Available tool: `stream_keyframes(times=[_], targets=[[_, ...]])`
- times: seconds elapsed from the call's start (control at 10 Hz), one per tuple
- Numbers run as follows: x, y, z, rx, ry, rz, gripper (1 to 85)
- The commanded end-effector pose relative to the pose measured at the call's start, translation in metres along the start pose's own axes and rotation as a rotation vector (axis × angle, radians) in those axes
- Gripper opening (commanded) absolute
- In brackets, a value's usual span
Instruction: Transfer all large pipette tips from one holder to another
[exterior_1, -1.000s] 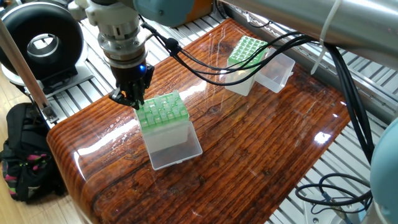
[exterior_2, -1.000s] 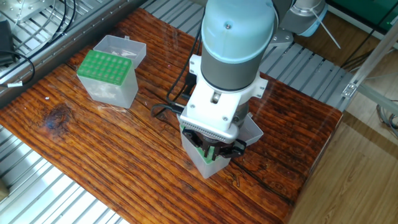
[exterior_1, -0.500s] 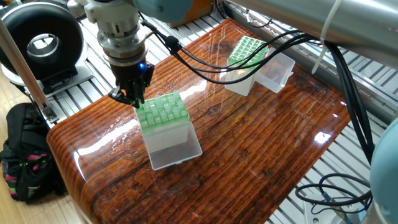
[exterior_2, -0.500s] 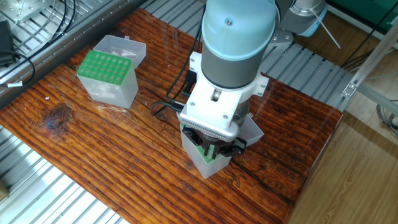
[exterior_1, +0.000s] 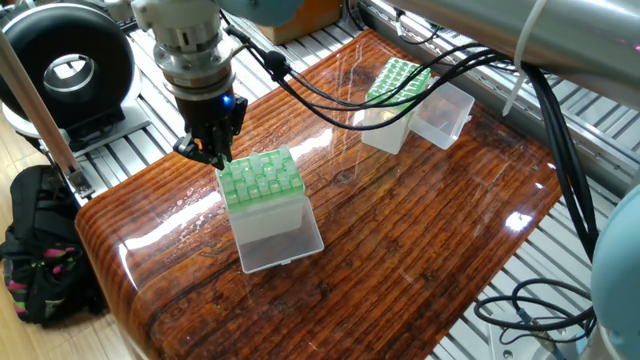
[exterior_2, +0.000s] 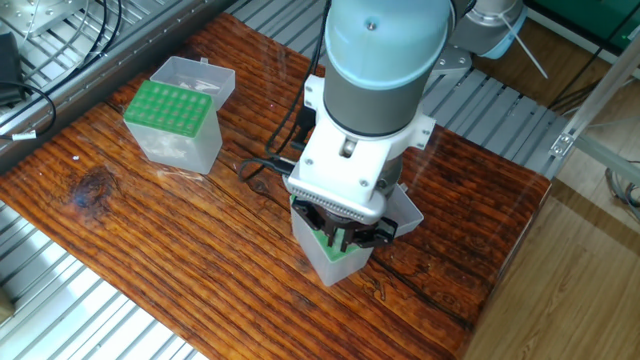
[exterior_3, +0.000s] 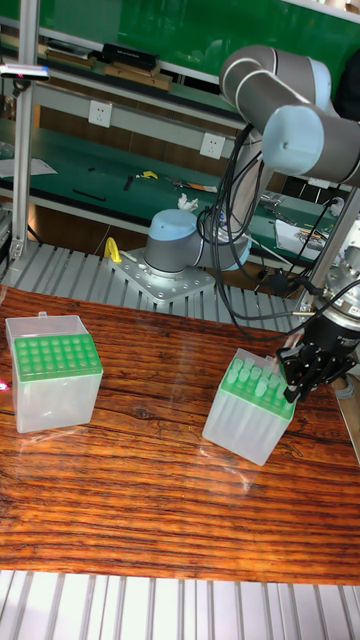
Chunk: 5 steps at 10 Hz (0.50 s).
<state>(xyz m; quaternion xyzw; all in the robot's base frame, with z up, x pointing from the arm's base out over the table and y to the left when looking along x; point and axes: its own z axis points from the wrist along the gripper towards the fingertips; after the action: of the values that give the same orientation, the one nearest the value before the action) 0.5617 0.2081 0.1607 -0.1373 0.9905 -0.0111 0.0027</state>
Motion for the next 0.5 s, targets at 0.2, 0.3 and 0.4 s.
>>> stream_keyframes(times=[0.2,0.3,0.4], targets=[[-0.003,0.006,-0.018,-0.035,-0.006,-0.004,12.0],[-0.003,0.006,-0.021,-0.037,-0.007,-0.006,12.0],[-0.004,0.005,-0.024,-0.035,-0.006,-0.008,12.0]])
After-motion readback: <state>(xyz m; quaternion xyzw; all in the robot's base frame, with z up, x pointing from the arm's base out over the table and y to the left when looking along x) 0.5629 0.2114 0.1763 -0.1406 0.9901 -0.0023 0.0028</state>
